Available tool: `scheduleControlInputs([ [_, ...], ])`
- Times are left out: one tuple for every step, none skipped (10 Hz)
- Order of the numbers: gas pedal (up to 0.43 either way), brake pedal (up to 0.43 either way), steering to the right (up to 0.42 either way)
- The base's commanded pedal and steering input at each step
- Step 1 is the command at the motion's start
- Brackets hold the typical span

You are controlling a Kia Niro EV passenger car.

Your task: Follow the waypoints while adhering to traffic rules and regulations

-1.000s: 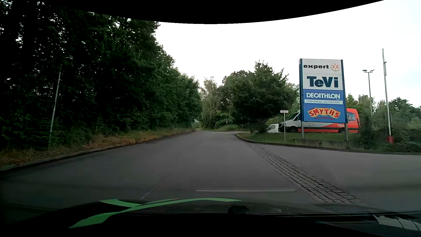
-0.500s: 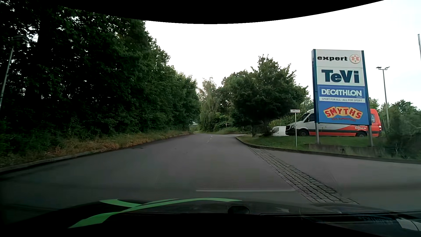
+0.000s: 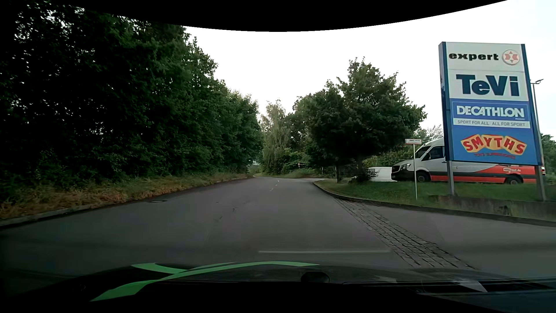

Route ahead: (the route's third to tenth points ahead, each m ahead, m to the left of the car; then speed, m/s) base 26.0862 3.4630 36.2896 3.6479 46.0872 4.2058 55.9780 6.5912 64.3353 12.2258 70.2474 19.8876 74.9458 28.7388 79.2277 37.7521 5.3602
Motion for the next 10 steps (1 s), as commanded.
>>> scheduleControlInputs([
  [0.268,0.000,0.001],
  [0.268,0.000,0.002],
  [0.268,0.000,0.001],
  [0.268,0.000,0.000],
  [0.268,0.000,-0.002],
  [0.268,0.000,-0.003],
  [0.268,0.000,-0.003],
  [0.280,0.000,-0.003],
  [0.280,0.000,-0.004],
  [0.287,0.000,-0.003],
])
